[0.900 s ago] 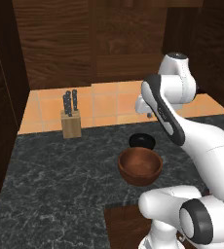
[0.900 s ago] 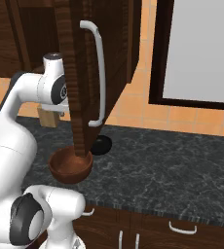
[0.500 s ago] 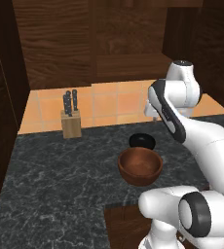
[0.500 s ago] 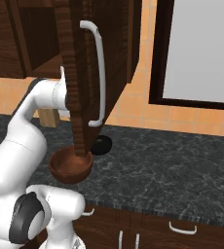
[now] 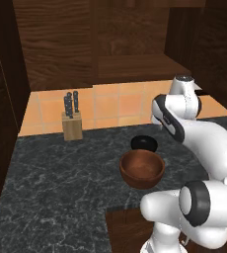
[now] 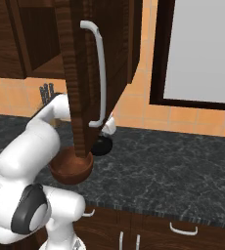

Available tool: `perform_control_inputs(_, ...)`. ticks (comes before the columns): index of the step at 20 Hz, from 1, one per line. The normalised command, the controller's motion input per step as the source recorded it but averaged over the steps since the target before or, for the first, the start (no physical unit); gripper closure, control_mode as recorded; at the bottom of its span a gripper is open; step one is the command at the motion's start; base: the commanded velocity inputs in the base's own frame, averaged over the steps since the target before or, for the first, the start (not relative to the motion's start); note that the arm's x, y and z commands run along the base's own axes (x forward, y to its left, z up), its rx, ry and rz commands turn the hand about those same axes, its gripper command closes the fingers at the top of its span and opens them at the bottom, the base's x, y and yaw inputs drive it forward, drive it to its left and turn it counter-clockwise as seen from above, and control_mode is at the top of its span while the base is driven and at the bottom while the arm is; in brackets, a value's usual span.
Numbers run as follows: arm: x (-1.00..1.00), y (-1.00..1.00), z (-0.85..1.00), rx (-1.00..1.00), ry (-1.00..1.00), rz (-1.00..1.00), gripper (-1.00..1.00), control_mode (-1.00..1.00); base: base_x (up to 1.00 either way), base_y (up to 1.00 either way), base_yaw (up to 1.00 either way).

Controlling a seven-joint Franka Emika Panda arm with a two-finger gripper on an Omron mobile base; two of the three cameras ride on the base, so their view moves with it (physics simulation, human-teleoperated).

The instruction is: Pick up the bowls on the counter and stack them on top of one another in the open cabinet. Place the smaller bowl on top of the larger bowl.

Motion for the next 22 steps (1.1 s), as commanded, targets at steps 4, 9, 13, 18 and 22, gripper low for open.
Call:
perform_control_inputs(4, 0.23, 0.02, -0.65, 0.08, -0.04, 0.0, -1.0, -1.0, 0.0, 0.0, 0.0)
perform_control_inputs(9, 0.29, 0.03, -0.57, 0.04, -0.04, 0.0, -1.0, -1.0, 0.0, 0.0, 0.0)
perform_control_inputs(13, 0.36, 0.0, -0.34, 0.0, -0.01, 0.0, -1.0, -1.0, 0.0, 0.0, 0.0)
perform_control_inputs(18, 0.32, 0.0, -0.44, -0.01, 0.0, 0.0, -1.0, -1.0, 0.0, 0.0, 0.0)
perform_control_inputs(22, 0.4, 0.0, -0.41, 0.0, 0.0, -0.01, -1.0, -1.0, 0.0, 0.0, 0.0)
